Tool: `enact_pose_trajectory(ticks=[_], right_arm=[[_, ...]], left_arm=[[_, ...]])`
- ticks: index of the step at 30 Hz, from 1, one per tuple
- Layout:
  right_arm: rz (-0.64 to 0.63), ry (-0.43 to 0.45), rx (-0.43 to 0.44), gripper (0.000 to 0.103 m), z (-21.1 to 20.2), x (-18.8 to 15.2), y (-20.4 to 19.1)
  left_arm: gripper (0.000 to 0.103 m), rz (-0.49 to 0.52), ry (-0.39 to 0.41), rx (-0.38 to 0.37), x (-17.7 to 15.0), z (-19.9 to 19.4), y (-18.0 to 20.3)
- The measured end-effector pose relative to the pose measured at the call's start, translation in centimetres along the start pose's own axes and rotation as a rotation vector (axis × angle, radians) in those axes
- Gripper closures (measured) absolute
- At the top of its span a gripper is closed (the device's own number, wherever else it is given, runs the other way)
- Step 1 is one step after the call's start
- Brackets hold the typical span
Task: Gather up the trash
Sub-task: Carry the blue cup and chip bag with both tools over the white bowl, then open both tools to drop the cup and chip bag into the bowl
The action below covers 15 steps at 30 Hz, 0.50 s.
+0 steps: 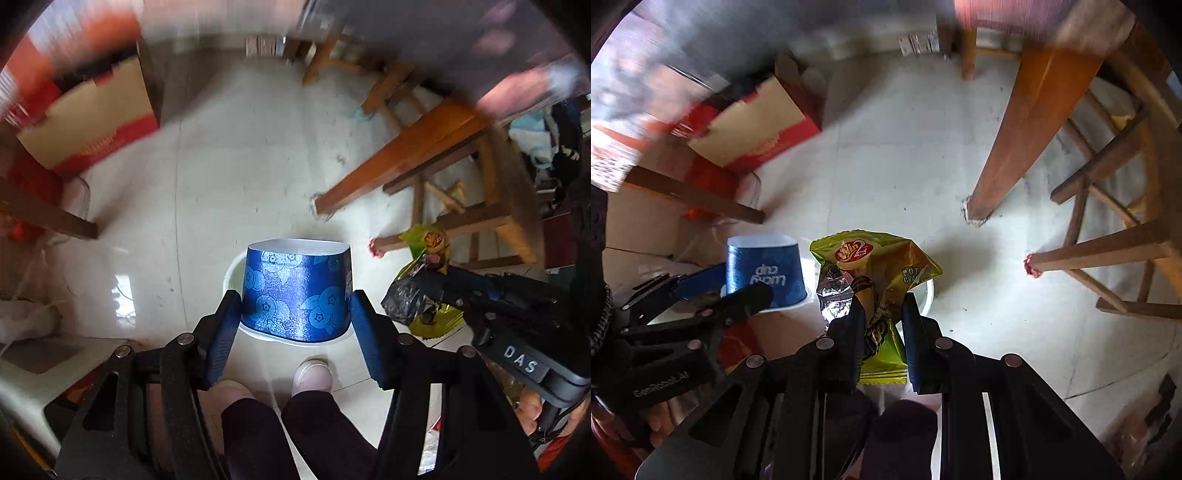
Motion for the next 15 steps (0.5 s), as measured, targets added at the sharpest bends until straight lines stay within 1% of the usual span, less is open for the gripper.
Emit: enact_pose_trajectory(ticks=[1,3,5,7,9,11,13,15], right_arm=[[-0.001,-0.005,-0.004,0.085,1.0,0.1,0.4],[-0.004,-0.011,-0.015,0.085,3.2,0.3,0.8],[-0.001,-0.018,-0.016,0.085,5.3,0.3,1.4],[0.001,-0.024,-0.015,0.085,6.6,0.3,1.7],[-0.020,-0.026,-0.026,0.085,7.6,0.2,1.7],[-0.028,-0.029,-0.020,0.082,8.2,0.0,1.6],[-0.030,-0.043,-0.007,0.081,8.7,-0.2,1.4],[-0.042,-0.051,0.000,0.077,9.1,-0.3,1.2]], left_arm=[[0.043,0.004,-0.024,-0.001,-0.4,2.2,-0.5],[0.043,0.003,-0.059,-0.006,-0.8,4.9,-1.0],[0.043,-0.008,-0.087,-0.036,-1.4,7.9,-1.6],[0.044,-0.016,-0.128,-0.071,-2.0,11.1,-2.0],[0.044,-0.025,-0.165,-0.072,-2.3,13.3,-2.2],[0.043,-0.049,-0.189,-0.071,-2.7,14.6,-2.7],[0.043,-0.072,-0.191,-0.076,-3.2,15.1,-3.1],[0.043,-0.079,-0.186,-0.066,-3.7,15.1,-3.4]])
Point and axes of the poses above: each gripper's, at about its wrist camera, not at the fingertips, and z roughly the way its jaws point, y to its right, x to its top, the point moved 1 cm from there along z, roughly the way its jaws point, and after that the axes turned 15 degrees about z, right-handed, at the moved point
